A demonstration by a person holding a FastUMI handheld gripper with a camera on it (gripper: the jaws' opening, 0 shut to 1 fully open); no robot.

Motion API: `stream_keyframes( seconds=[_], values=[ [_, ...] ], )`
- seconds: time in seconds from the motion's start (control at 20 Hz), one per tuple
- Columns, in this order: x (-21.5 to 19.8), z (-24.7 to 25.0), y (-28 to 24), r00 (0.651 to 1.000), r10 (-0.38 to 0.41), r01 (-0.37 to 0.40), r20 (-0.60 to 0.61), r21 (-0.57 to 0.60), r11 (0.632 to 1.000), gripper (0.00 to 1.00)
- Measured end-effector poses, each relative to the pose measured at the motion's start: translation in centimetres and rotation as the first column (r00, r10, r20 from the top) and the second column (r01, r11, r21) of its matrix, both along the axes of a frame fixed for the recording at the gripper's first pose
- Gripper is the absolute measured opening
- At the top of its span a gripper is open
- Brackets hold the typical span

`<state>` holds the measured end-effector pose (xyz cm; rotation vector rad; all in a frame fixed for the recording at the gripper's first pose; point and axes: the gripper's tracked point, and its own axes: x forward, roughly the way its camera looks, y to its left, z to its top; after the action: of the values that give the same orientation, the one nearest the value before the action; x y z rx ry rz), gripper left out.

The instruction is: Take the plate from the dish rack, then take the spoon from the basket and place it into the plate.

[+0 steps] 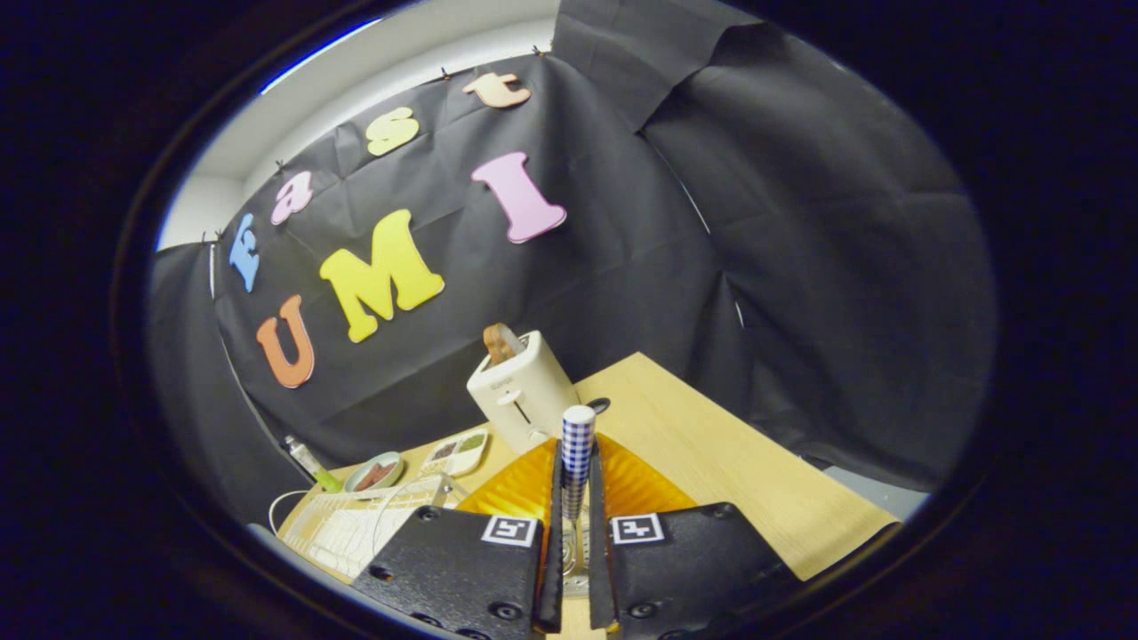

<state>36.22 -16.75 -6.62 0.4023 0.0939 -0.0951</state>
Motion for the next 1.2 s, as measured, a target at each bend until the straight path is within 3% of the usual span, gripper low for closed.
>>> stream_keyframes(
  seconds=[0.45,0.85,1.2],
  values=[
    [-4.9,6.2,3.9,0.992,-0.073,0.092,0.1,-0.205,0.974,0.16],
    [-12.6,10.8,15.2,0.992,0.029,0.006,0.12,-0.28,0.96,0.16],
    [-18.3,9.6,25.5,0.984,0.152,-0.113,0.098,-0.324,0.939,0.16]
  ],
)
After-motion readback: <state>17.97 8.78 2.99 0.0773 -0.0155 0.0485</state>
